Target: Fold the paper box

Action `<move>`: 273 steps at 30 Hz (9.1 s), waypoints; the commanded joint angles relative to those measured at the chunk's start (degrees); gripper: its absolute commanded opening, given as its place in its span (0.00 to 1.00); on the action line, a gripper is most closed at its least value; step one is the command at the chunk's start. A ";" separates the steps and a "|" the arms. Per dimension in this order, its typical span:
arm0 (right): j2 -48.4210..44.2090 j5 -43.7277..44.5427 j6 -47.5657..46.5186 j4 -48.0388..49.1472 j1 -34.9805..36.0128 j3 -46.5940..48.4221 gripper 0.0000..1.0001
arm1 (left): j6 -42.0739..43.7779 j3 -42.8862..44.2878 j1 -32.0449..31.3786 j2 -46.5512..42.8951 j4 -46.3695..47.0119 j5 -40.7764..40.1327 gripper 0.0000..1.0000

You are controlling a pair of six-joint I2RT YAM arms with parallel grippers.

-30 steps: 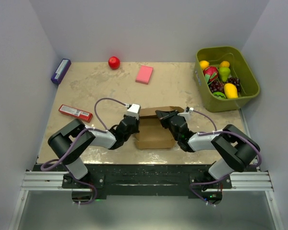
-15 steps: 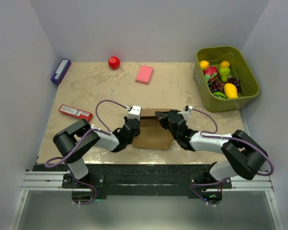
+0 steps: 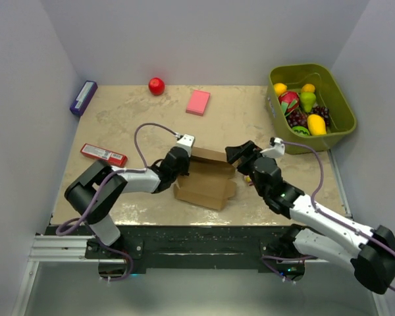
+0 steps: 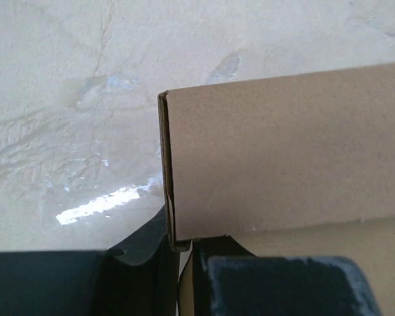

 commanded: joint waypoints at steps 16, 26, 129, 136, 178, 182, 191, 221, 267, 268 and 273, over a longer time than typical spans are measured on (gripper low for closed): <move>-3.70 -8.91 -34.91 -27.67 -0.47 6.45 0.88 | 2.69 2.69 14.85 -9.43 -19.99 28.48 0.00; -1.24 -7.04 -36.04 -24.77 -0.38 6.10 0.88 | 3.66 1.90 16.08 -12.24 -21.23 30.51 0.00; 28.56 -33.85 -8.37 1.15 -6.62 17.70 0.81 | -13.13 -5.66 32.70 -13.82 -4.53 43.43 0.43; 30.94 -35.61 -7.57 3.09 -6.97 17.43 0.78 | -13.48 -6.28 32.70 -13.47 -3.91 44.66 0.42; 30.97 -34.64 8.88 31.51 -8.03 1.79 0.62 | -18.66 -14.19 32.61 -19.01 1.19 48.09 0.33; 23.06 -31.31 -0.51 19.55 -7.68 1.44 0.66 | -18.40 -14.19 32.61 -18.66 1.01 48.00 0.33; 13.62 -22.43 -11.17 -0.15 -4.25 1.00 0.53 | -17.96 -13.75 32.61 -18.48 0.84 47.91 0.33; 30.76 -23.83 -14.87 6.16 -4.07 9.70 0.04 | -16.03 -12.25 32.52 -19.45 -2.50 46.68 0.32; 25.85 -15.73 -21.28 -20.10 2.96 19.28 0.41 | -14.27 -11.99 32.43 -21.99 -5.23 44.48 0.30; 25.49 -16.70 -21.20 -20.20 3.22 19.02 0.36 | -14.18 -11.90 32.43 -22.08 -5.23 44.40 0.30; 25.14 -19.70 -20.58 -21.16 6.20 17.00 0.27 | -14.27 -11.64 32.34 -22.08 -5.31 44.31 0.29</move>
